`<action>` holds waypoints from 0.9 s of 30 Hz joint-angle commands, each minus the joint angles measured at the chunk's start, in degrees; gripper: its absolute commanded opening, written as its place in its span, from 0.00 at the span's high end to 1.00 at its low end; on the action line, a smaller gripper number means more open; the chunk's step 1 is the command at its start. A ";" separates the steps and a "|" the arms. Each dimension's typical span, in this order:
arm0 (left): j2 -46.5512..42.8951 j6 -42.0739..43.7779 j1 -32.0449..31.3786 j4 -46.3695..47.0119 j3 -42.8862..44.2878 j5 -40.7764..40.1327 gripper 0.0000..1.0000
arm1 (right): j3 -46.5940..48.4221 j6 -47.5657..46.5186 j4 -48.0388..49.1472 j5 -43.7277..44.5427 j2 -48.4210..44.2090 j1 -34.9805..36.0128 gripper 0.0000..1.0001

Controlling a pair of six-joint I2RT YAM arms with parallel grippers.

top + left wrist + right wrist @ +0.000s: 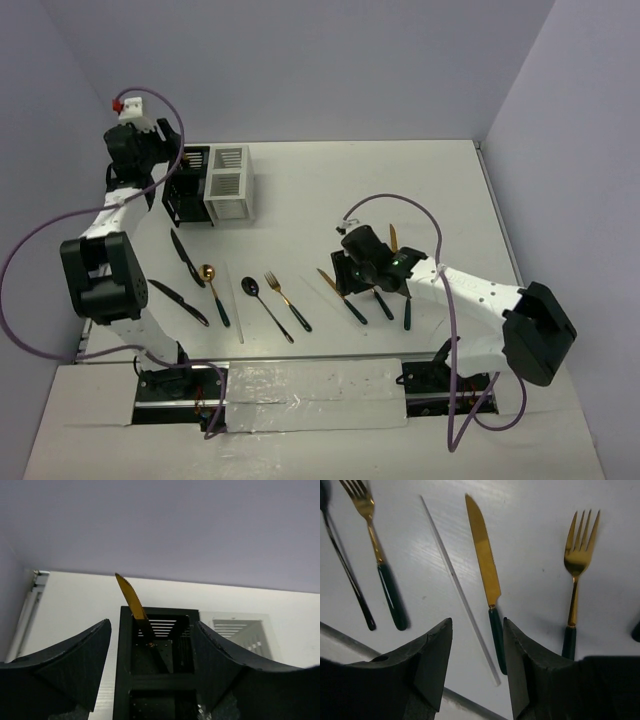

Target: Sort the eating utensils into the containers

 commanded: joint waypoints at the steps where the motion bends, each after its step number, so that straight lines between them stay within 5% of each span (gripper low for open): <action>1: -9.03 0.23 0.19 -6.13 1.30 -1.21 0.24 | -2.20 1.78 -2.78 -5.13 2.33 0.12 0.48; 12: -28.28 14.64 0.19 -28.37 -8.78 12.14 0.23 | -7.47 4.95 0.04 -6.02 3.74 0.21 0.48; 27: -37.08 15.52 0.19 -29.79 -17.06 14.44 0.23 | -3.79 5.91 -3.30 2.32 13.05 0.91 0.54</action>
